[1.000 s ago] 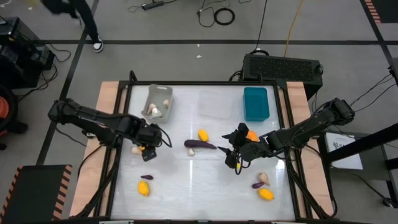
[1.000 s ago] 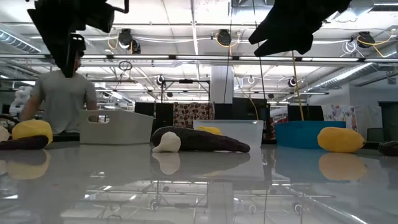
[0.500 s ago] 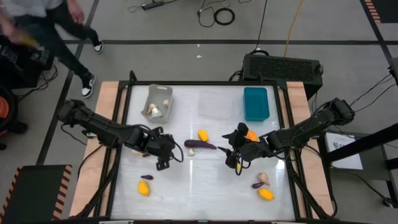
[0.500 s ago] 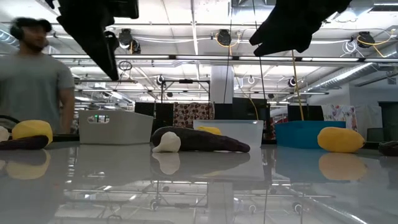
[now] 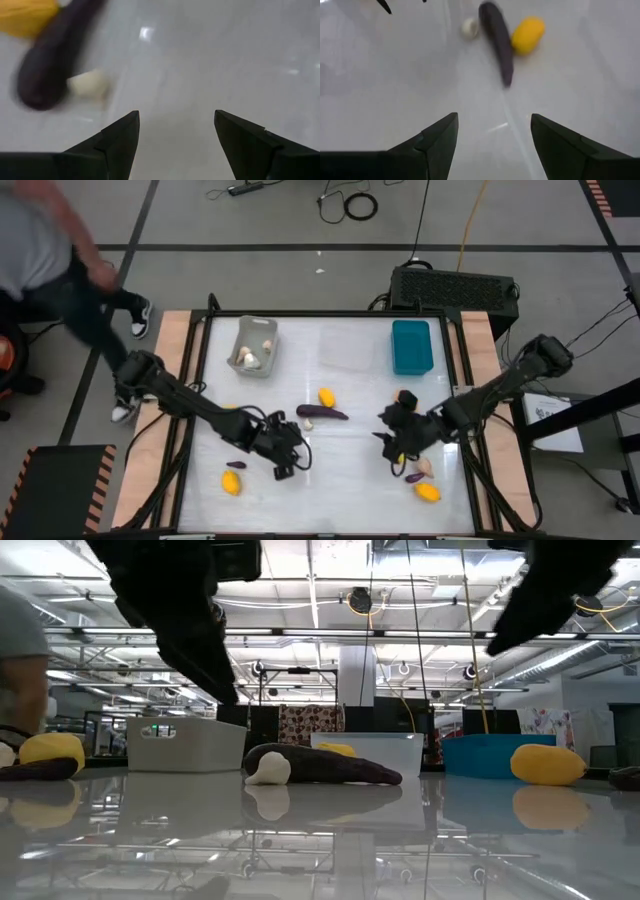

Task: Sort produce into baskets
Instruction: Put the garlic into the gray bin

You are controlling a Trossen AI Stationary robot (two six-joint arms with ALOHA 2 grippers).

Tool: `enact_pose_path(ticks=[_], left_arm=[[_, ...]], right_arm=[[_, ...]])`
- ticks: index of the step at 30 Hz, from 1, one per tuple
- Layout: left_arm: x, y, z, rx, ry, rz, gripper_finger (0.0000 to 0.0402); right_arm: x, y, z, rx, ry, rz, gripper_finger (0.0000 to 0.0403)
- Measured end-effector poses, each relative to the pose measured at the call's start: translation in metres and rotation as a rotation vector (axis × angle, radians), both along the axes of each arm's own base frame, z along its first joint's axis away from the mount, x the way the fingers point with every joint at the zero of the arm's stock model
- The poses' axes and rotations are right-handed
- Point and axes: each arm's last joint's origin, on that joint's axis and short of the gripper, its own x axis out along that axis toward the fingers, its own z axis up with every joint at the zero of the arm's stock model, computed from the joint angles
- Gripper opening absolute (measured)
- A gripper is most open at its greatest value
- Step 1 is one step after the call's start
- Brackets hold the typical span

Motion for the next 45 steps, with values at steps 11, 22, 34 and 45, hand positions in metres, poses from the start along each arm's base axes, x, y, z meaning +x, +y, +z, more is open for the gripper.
enact_pose_path(ticks=[11, 22, 34, 45], left_arm=[[0.020, -0.029, -0.026, -0.129, -0.144, 0.082, 0.0264], [0.035, -0.061, -0.051, -0.255, -0.258, 0.075, 0.0264], [0.060, -0.075, -0.064, -0.060, -0.210, 0.006, 0.0264], [0.070, -0.037, -0.031, 0.062, -0.243, 0.006, 0.0264]], right_arm=[[-0.049, 0.056, -0.003, 0.076, 0.009, 0.130, 0.0242], [-0.092, 0.086, -0.003, 0.119, -0.054, 0.181, 0.0242], [-0.096, 0.088, -0.003, 0.103, -0.082, 0.189, 0.0242], [-0.095, 0.090, -0.006, 0.127, -0.080, 0.153, 0.0242]])
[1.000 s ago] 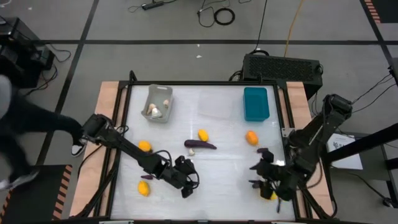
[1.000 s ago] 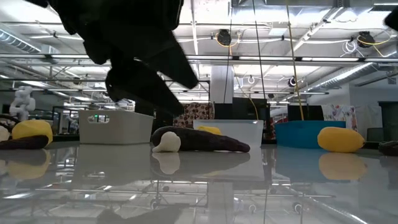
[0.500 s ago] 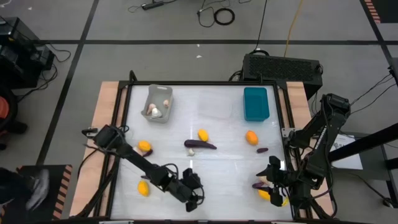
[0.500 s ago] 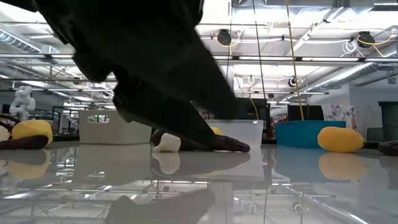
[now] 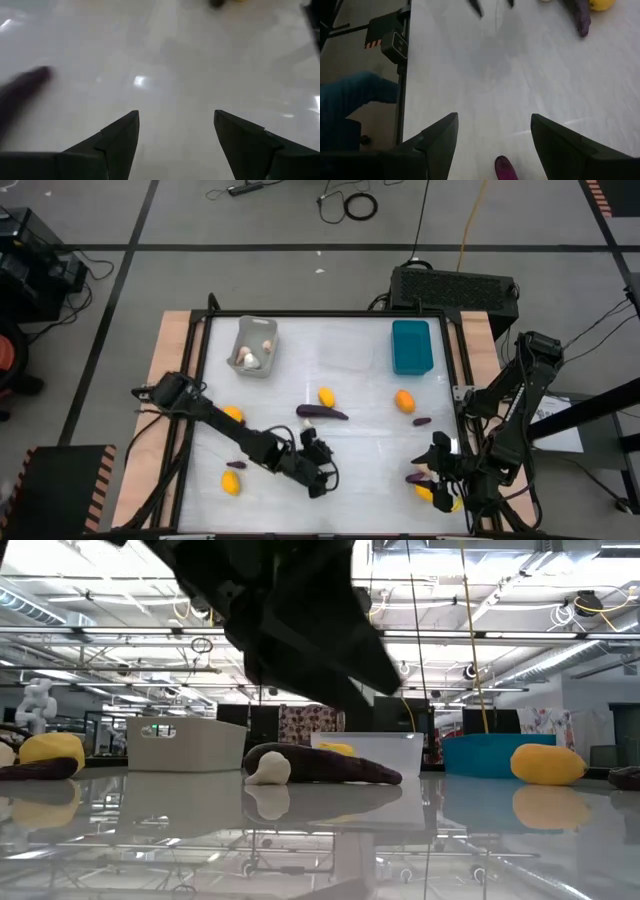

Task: Sort produce into baskets
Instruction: Put the garlic into the gray bin

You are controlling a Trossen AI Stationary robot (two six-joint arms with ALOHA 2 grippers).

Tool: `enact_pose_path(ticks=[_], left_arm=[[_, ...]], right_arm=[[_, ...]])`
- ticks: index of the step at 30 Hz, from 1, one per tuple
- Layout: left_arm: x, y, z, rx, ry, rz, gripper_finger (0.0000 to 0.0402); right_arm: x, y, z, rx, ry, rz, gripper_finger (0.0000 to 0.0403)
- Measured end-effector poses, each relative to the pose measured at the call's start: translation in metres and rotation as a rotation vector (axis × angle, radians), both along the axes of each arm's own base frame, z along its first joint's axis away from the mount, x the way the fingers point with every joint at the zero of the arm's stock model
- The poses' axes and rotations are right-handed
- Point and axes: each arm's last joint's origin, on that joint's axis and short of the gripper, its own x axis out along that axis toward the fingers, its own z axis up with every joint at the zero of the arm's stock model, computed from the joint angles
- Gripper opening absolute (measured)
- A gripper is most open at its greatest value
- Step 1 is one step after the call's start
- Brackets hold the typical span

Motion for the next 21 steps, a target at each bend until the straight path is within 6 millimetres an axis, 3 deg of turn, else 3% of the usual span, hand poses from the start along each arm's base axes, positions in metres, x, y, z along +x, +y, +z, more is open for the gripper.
enact_pose_path(ticks=[7, 13, 21], left_arm=[[-0.018, 0.038, 0.020, 0.092, 0.206, 0.075, 0.0264], [-0.028, 0.050, 0.015, 0.164, 0.344, 0.088, 0.0264], [-0.029, 0.064, 0.009, 0.186, 0.367, 0.147, 0.0264]], right_arm=[[0.001, 0.003, -0.006, 0.010, 0.015, -0.027, 0.0242], [0.002, 0.004, -0.006, 0.025, 0.012, -0.034, 0.0242], [0.002, 0.005, -0.006, 0.032, 0.009, -0.033, 0.0242]])
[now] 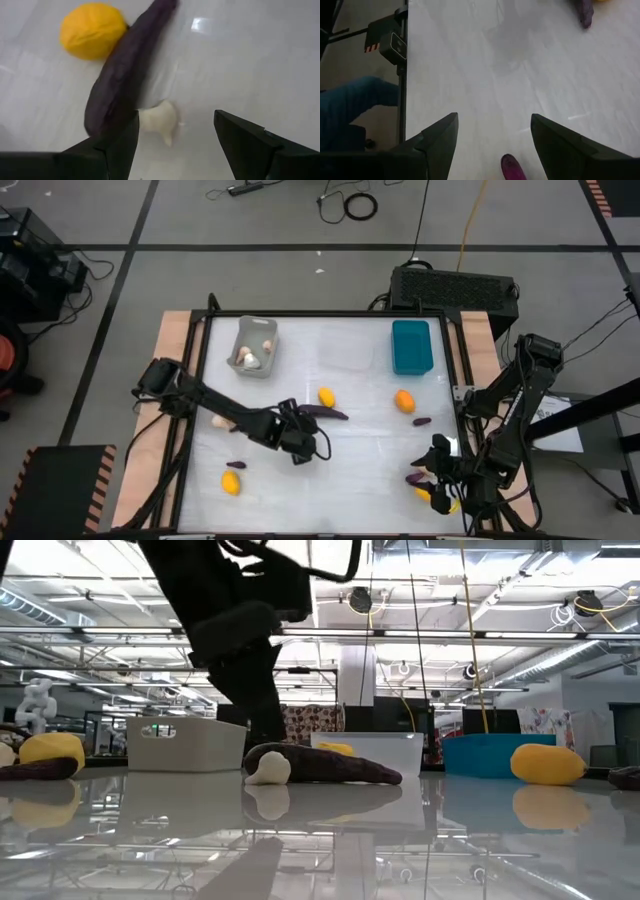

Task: Sort produce into baskets
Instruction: Put the garlic into the gray bin

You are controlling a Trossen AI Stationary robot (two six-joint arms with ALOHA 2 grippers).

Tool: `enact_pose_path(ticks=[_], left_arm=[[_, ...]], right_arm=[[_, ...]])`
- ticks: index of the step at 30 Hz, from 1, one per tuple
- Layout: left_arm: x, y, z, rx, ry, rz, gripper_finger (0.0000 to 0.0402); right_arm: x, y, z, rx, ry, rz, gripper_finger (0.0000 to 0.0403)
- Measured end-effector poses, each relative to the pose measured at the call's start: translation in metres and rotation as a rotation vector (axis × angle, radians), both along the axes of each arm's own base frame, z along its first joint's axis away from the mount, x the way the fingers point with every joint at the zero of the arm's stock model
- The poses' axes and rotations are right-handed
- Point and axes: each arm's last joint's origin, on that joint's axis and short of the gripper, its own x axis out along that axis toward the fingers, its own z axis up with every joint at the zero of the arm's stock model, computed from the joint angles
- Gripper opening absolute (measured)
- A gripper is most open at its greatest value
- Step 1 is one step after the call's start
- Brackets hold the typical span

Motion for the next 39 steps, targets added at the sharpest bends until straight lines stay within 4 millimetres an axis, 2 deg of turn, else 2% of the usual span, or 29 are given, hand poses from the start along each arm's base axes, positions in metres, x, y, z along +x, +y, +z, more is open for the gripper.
enact_pose_path(ticks=[6, 13, 21, 25, 34, 39], left_arm=[[-0.004, 0.013, -0.010, -0.033, 0.019, 0.094, 0.0264], [-0.003, 0.014, -0.016, -0.062, 0.027, 0.123, 0.0264], [0.002, 0.014, -0.036, -0.078, 0.048, 0.164, 0.0260], [0.003, 0.013, -0.038, -0.085, 0.045, 0.179, 0.0230], [0.006, 0.014, -0.038, -0.104, 0.030, 0.187, 0.0119], [0.010, 0.016, -0.038, -0.117, -0.003, 0.190, 0.0072]], right_arm=[[0.000, 0.000, 0.000, -0.001, 0.000, 0.001, 0.0242], [0.000, 0.000, 0.000, -0.002, 0.000, 0.001, 0.0242], [0.000, 0.000, 0.000, 0.003, -0.002, 0.001, 0.0242], [0.000, 0.000, 0.000, 0.001, -0.002, 0.002, 0.0242], [0.000, 0.001, 0.000, 0.008, -0.004, 0.001, 0.0242], [0.001, 0.002, 0.001, 0.018, -0.010, 0.005, 0.0242]])
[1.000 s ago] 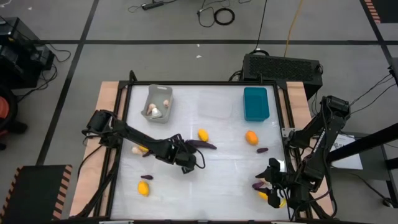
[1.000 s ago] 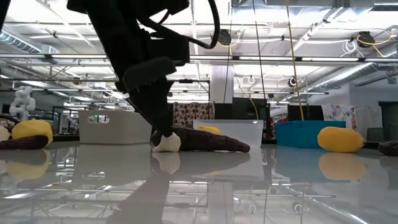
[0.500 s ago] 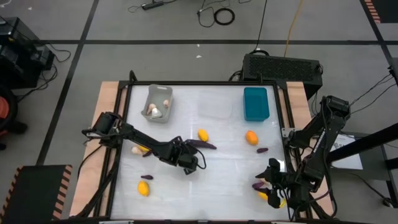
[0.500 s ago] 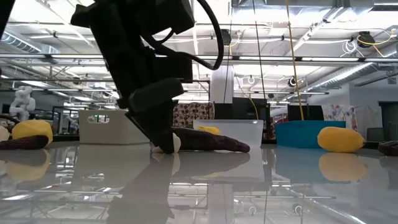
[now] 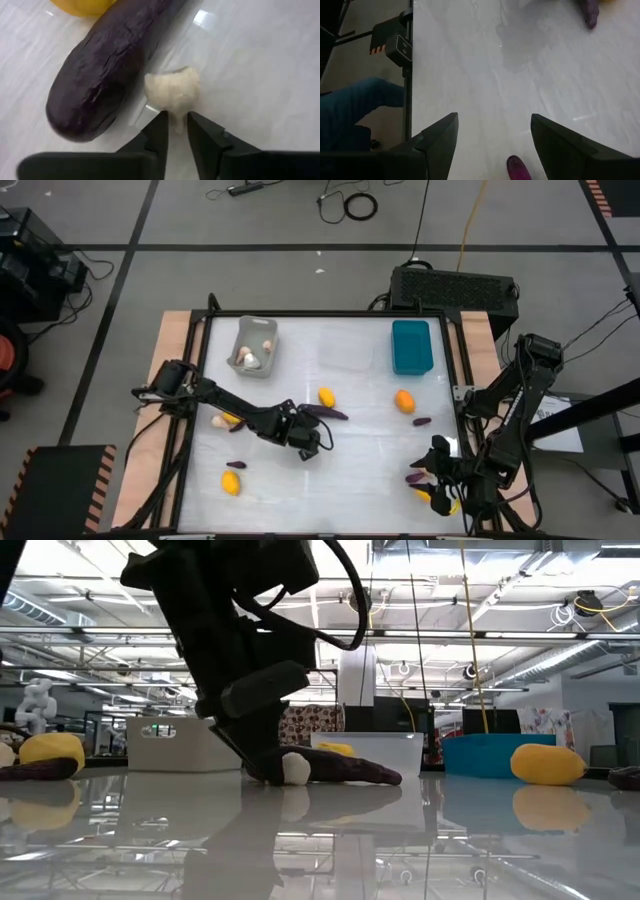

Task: Sort produce into baskets
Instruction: Put the garlic into the gray bin

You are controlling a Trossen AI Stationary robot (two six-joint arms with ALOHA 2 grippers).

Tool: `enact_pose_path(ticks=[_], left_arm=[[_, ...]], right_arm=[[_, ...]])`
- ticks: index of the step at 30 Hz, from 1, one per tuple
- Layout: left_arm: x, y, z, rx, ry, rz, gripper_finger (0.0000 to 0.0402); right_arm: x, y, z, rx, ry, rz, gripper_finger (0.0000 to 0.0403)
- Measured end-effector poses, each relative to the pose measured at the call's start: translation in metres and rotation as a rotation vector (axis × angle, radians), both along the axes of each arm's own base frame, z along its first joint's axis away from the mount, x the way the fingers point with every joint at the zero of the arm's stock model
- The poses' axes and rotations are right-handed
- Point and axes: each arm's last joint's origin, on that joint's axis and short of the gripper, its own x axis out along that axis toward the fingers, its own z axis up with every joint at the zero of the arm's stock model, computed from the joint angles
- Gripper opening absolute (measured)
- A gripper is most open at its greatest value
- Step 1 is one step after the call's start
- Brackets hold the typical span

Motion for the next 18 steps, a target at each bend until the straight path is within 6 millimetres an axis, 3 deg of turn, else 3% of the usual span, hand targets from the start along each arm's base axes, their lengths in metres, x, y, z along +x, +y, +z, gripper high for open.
enact_pose_path(ticks=[9, 18], left_arm=[[0.0027, -0.0002, 0.0021, -0.011, -0.010, -0.008, 0.0014], [0.0027, -0.0017, 0.0024, -0.050, -0.003, -0.025, 0.0006]], right_arm=[[0.0017, -0.0010, 0.0000, -0.042, -0.002, 0.030, 0.0242], [0.0021, -0.0004, 0.0005, -0.026, -0.007, 0.022, 0.0242]])
